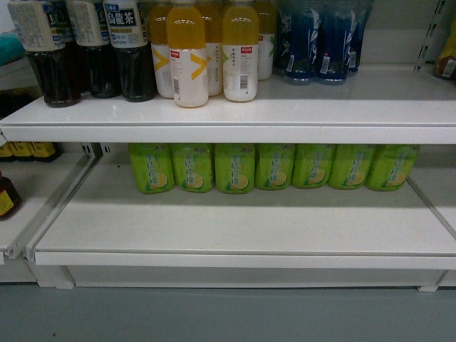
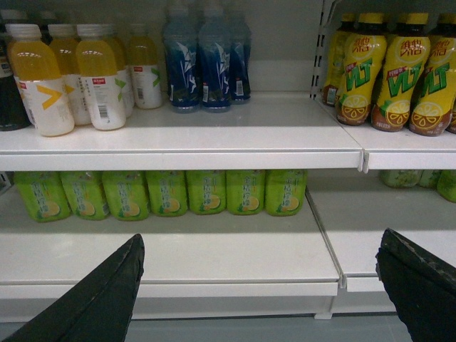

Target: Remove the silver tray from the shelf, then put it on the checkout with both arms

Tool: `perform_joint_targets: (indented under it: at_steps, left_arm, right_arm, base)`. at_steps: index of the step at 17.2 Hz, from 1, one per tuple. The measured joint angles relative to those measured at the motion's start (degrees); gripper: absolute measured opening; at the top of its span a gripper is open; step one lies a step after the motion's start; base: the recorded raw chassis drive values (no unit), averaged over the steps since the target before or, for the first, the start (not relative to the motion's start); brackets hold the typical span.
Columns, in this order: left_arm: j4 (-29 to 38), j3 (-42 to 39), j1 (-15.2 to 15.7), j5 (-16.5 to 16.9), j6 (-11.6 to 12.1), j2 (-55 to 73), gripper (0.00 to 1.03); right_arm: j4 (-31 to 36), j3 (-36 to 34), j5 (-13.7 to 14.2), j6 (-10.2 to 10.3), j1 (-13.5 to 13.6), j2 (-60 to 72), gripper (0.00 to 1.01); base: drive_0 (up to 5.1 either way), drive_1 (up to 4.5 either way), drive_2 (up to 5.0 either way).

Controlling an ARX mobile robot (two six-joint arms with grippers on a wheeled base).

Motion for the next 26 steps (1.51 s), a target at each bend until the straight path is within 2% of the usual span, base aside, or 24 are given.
perform_joint_targets:
  at_steps: [26]
  left_arm:
    - [0.11, 0.00, 0.00, 0.00, 0.57, 0.00, 0.98]
  right_arm:
    - [0.11, 0.00, -0.13, 0.00, 0.00, 0.00, 0.98]
  base:
    - [0.0, 0.00, 0.0]
